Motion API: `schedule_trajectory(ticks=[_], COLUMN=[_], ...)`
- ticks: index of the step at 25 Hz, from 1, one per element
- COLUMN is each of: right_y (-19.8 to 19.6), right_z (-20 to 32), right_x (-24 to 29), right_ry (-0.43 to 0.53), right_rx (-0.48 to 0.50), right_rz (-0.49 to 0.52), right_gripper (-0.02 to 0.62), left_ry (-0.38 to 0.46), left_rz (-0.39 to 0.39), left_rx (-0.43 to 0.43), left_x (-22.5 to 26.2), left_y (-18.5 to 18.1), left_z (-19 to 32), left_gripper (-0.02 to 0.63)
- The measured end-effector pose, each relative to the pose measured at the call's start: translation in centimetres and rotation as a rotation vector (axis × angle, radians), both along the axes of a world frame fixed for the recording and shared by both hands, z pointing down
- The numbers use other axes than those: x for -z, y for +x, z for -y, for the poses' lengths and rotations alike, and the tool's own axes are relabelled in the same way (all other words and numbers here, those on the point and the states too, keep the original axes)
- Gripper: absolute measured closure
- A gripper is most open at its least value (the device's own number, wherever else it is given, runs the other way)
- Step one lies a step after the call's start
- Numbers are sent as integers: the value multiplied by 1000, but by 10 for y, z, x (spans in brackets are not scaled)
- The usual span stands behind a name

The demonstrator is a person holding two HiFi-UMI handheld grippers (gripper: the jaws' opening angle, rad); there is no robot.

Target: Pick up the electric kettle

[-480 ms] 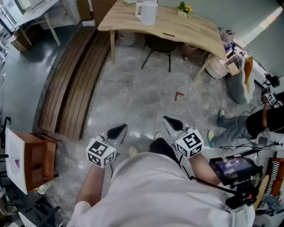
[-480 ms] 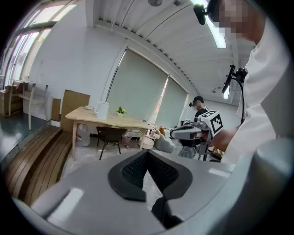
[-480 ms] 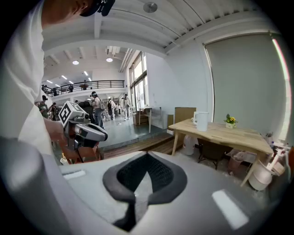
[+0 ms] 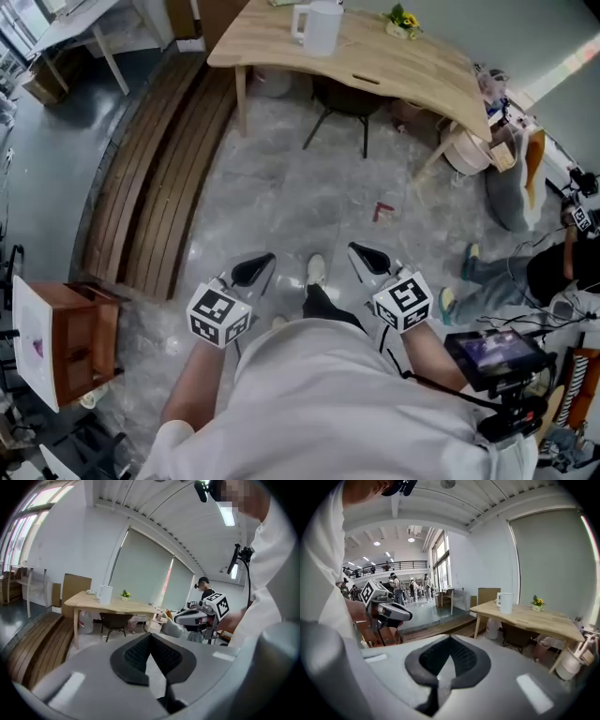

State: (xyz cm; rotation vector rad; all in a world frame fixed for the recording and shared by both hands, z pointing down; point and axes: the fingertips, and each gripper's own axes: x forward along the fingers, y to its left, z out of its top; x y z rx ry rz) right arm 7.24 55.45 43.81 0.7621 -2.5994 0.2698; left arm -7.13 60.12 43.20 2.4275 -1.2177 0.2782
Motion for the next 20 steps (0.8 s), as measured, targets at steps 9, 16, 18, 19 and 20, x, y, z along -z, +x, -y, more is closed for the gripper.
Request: schedule_trajectory(ticks=[9,16,18,19,20], right_y=[11,41,48,51,53], right_z=[145,224,241,250,259], right_x=[13,-9,-12,-13,-15], right_ry=[28,22,9,5,3], right_rx=[67,58,33,20,6], right_rz=[79,46,51,52,52], right_gripper=[559,528,528,528,528], left_ry=[-5,-7,-10,-15,-20], left_rz=[85,106,112,112,112], left_rx=[79,111,104,100,94], left_x=[10,2,1,0,-2], left_y=[13,41,47,48,49], left_z=[143,239,259,268,277], left_gripper=[600,541,538,534,531])
